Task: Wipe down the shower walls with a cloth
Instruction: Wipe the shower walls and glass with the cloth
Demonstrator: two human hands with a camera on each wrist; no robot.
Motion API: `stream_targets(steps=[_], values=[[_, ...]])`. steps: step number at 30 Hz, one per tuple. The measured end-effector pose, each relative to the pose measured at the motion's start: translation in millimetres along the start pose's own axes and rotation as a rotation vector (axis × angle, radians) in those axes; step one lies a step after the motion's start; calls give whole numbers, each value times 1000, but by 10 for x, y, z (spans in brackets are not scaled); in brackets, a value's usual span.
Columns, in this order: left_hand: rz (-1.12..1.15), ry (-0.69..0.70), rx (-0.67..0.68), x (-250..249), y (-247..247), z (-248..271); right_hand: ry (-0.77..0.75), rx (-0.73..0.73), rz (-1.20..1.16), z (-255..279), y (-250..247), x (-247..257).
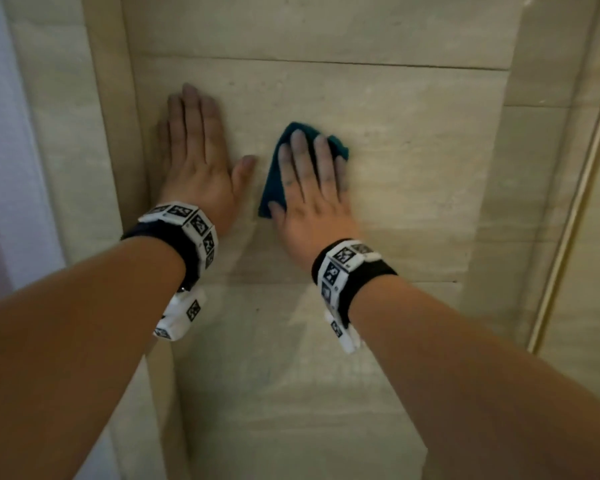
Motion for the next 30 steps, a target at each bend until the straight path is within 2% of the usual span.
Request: stream_targets(steps=[4,8,15,17,20,24,26,28,30], values=[[-34,-9,55,53,63,293,-73,47,-11,402,203,330],[-53,-21,110,150,118,526,-126,62,52,550,227,80],[-55,-10,92,148,135,512,151,164,130,850,146,-1108],[-61,-14,83,141,137,515,216,190,118,903,138,-1170],[-58,-8,82,130,134,515,294,170,50,840,169,-881],[-50,3,80,145,134,521,92,127,33,738,255,-226],[-46,7,79,150,134,523,57,106,21,720,276,-59],[-41,8,80,153,128,529,9,116,36,736,280,-107],[-37,9,83,157,119,531,-36,135,75,815,279,-359]])
Point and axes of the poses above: each hand's wrist, its own z-axis away from the middle knuckle, its own y-axis out of the palm, x = y × z, the point moved 3 cm from there along -z, towards the middle knuckle, and after that the axes turned 8 degrees about y, right-handed, at the moved point
